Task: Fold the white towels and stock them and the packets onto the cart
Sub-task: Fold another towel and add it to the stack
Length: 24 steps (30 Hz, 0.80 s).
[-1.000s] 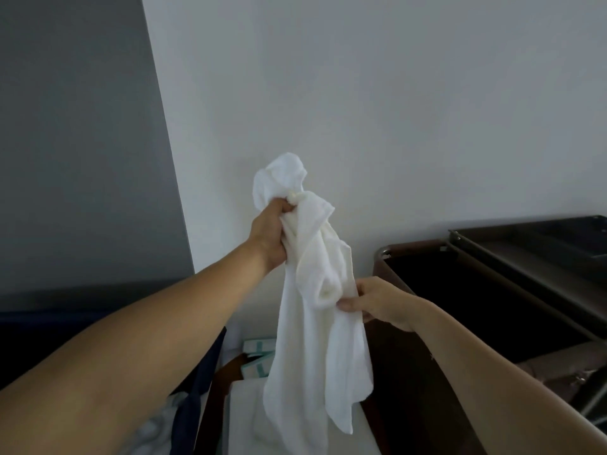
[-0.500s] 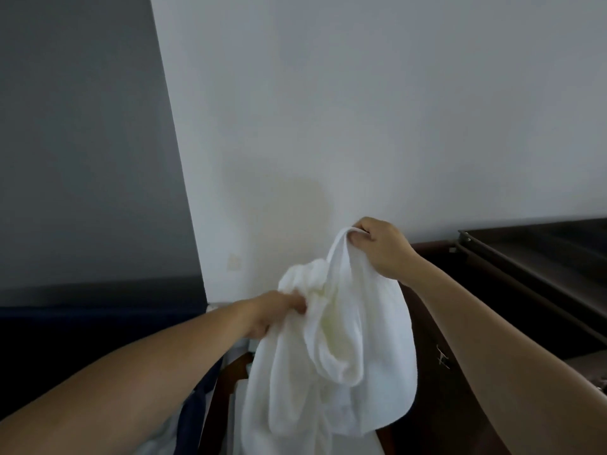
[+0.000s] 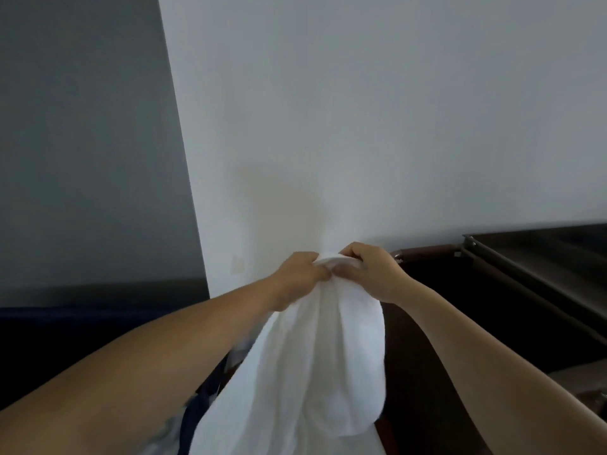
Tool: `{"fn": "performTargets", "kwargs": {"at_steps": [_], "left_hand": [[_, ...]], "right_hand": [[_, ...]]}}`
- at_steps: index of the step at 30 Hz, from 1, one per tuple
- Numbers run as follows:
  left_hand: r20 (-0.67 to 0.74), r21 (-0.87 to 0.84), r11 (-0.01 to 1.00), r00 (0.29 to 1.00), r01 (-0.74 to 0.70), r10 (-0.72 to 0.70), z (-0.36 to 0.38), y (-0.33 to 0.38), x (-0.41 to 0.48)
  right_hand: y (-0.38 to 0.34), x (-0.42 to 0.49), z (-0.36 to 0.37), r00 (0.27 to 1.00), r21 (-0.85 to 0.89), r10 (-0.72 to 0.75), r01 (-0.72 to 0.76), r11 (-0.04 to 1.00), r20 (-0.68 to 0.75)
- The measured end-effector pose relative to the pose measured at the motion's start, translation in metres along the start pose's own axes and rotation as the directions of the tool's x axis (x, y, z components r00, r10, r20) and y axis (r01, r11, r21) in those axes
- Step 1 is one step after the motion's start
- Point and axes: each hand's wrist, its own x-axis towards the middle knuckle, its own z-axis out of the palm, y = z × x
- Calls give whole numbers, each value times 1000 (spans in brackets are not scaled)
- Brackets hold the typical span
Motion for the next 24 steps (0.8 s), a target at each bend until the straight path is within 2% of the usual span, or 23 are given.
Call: {"fn": "performTargets", "kwargs": {"at_steps": [3,6,8,11,14,16,17,19,20,22,24], "left_hand": [[-206,-146,986,977,-79,48,-8,25,8],[-364,-380,915,931,-133,-16,-30,66,14],[-398,-485,861,915,-152,-63,-47,90,14],[-427,-592,785,897,-181,-115,-62,103,11],[-400,-617,779,897,-111,-189,-57,87,11],[-313,-589,807,909,41,-274,-44,60,10],[-237,-519,843,924,141,-300,-37,42,8],[13,-242,916,945,319,-326,-23,5,-1],[169,-88,931,926,354,-336,-19,-11,-5],[415,131,937,841,324,-348,-13,-27,-12],[514,174,950,799,261,-313,-14,-25,-13]], "right_hand": [[13,-4,-8,994,-33,89,-87,996,70],[19,-6,-17,990,57,144,-143,988,-11],[17,-4,-26,980,204,166,-140,969,-114],[3,2,-44,944,454,213,-78,887,-253],[-16,5,-57,913,567,190,53,822,-362],[-25,6,-63,891,559,153,127,819,-427],[-27,7,-64,885,535,136,140,833,-444],[-27,8,-59,894,472,108,124,873,-435],[-24,9,-52,910,436,92,103,894,-403],[-18,7,-35,952,366,48,69,928,-301],[-15,5,-20,985,300,-6,58,952,-170]]}}
